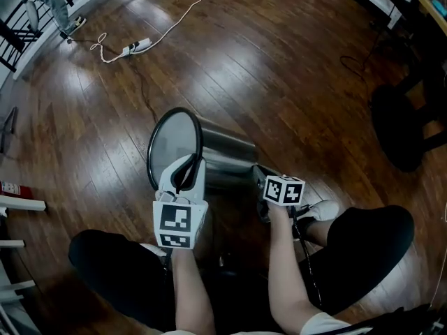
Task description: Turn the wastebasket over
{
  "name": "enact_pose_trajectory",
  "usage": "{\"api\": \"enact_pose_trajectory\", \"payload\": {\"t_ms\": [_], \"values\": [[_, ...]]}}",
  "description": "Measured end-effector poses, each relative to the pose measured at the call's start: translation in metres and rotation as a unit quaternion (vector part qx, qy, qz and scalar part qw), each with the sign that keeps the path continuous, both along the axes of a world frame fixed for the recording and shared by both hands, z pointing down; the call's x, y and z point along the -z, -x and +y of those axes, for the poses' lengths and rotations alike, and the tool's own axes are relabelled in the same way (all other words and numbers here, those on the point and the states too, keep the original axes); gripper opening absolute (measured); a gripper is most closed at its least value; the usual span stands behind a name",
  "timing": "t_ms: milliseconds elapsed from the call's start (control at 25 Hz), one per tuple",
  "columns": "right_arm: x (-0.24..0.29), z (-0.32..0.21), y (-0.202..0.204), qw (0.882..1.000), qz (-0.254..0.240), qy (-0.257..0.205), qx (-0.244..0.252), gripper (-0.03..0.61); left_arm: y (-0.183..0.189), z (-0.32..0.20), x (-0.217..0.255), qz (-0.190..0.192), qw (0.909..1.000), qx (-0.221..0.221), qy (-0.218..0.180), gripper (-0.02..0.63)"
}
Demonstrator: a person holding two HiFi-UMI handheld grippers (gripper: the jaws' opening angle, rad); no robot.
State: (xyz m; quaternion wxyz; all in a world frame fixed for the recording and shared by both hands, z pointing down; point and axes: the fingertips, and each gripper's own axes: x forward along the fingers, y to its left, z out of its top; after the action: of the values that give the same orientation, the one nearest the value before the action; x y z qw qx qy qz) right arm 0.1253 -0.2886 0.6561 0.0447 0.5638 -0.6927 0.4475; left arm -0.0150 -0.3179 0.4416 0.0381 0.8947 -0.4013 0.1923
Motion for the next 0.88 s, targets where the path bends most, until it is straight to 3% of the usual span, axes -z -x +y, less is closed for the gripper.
{"api": "enact_pose_trajectory", "payload": {"t_ms": [80,120,200,240,320,360,520,600,640,680,760,800,880], "values": [[-0.037,0.017,0.015,0.999,0.007,0.049,0.021,-0.017,-0.040,0.018,-0.018,-0.050,0.9961,-0.072,0.002,0.074],[-0.056,0.029,0.026,0.996,-0.022,0.077,0.023,-0.015,-0.061,0.030,-0.033,-0.080,0.9909,-0.108,0.006,0.074],[-0.084,0.049,0.038,0.990,-0.089,0.111,-0.014,0.028,-0.098,0.054,-0.067,-0.153,0.9736,-0.169,0.004,0.080],[-0.092,0.056,0.036,0.988,-0.095,0.117,-0.041,0.035,-0.113,0.065,-0.082,-0.194,0.9623,-0.190,-0.015,0.082],[-0.096,0.061,0.017,0.990,-0.053,0.113,-0.072,0.035,-0.128,0.074,-0.097,-0.250,0.9437,-0.205,-0.072,0.078],[-0.091,0.059,0.004,0.991,-0.026,0.102,-0.082,0.035,-0.130,0.074,-0.098,-0.254,0.9412,-0.206,-0.083,0.078],[-0.044,0.034,-0.040,0.992,0.003,0.018,-0.125,0.035,-0.132,0.072,-0.096,-0.238,0.9453,-0.213,-0.067,0.083],[-0.012,0.026,-0.040,0.994,0.010,-0.030,-0.103,0.035,-0.132,0.075,-0.094,-0.227,0.9474,-0.213,-0.075,0.083],[0.005,0.024,-0.037,0.995,0.018,-0.055,-0.083,0.035,-0.132,0.075,-0.090,-0.206,0.9535,-0.207,-0.075,0.085],[0.023,0.023,-0.034,0.994,0.029,-0.079,-0.063,0.035,-0.131,0.073,-0.082,-0.168,0.9644,-0.191,-0.070,0.100],[0.058,0.022,-0.032,0.991,0.051,-0.122,-0.033,0.035,-0.119,0.064,-0.054,-0.053,0.9884,-0.132,-0.054,0.132],[0.076,0.021,-0.032,0.988,0.063,-0.142,-0.021,0.035,-0.107,0.059,-0.039,0.001,0.9941,-0.096,-0.050,0.138],[0.115,0.019,-0.029,0.979,0.090,-0.182,0.002,0.035,-0.078,0.056,-0.013,0.058,0.9958,-0.039,-0.058,0.134]]}}
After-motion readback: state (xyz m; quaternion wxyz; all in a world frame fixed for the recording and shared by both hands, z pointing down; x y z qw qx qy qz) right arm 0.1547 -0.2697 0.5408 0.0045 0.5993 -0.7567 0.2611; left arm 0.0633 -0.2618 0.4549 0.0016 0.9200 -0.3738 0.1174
